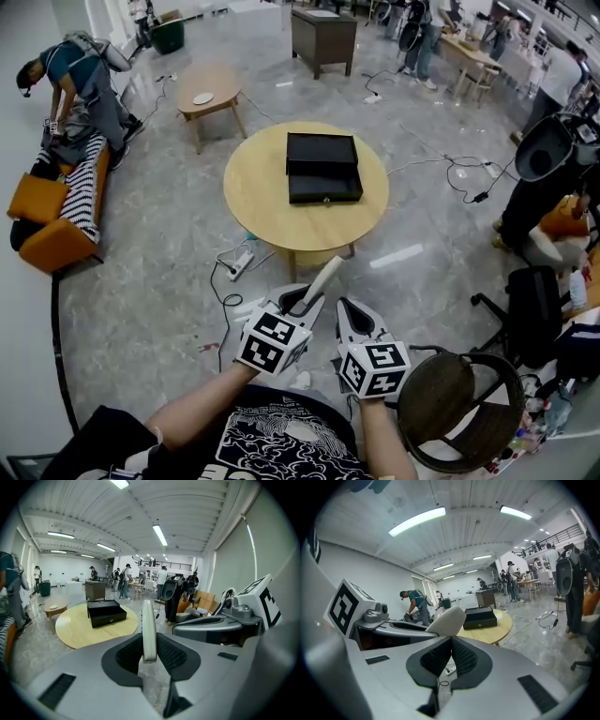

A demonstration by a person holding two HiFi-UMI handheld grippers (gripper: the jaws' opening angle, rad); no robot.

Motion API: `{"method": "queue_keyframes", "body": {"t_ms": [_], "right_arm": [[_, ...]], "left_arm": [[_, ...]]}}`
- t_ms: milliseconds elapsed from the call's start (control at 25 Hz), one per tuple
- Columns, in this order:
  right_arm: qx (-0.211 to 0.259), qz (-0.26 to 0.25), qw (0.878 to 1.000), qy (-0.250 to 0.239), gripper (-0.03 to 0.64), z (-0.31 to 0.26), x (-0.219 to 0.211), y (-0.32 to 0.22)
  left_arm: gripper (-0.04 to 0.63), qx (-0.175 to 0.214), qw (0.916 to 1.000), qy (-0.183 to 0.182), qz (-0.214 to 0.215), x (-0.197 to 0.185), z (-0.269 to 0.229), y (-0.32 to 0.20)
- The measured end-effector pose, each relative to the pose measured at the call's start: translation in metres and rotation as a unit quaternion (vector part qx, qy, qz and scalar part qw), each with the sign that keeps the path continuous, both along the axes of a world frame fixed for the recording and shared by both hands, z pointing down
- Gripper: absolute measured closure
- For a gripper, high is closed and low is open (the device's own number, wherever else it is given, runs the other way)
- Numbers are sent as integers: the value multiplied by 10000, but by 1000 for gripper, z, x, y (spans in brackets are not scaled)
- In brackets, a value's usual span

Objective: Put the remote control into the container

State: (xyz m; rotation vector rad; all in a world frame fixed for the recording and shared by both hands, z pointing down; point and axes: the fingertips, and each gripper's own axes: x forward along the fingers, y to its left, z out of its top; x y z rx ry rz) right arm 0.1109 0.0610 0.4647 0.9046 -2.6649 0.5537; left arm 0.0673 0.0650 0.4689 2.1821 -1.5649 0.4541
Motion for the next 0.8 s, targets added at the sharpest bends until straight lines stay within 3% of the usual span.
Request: {"method": "queue_keyframes", "body": {"t_ms": [360,800], "right_arm": [[122,-45,9999,-6,594,-6,-1,-24],[176,7,9997,186,594,-1,-35,-72]], "left_arm": [[495,26,10000,-30,-89,-3,-2,-23],[495,17,9999,43,139,-30,6,-77]]}}
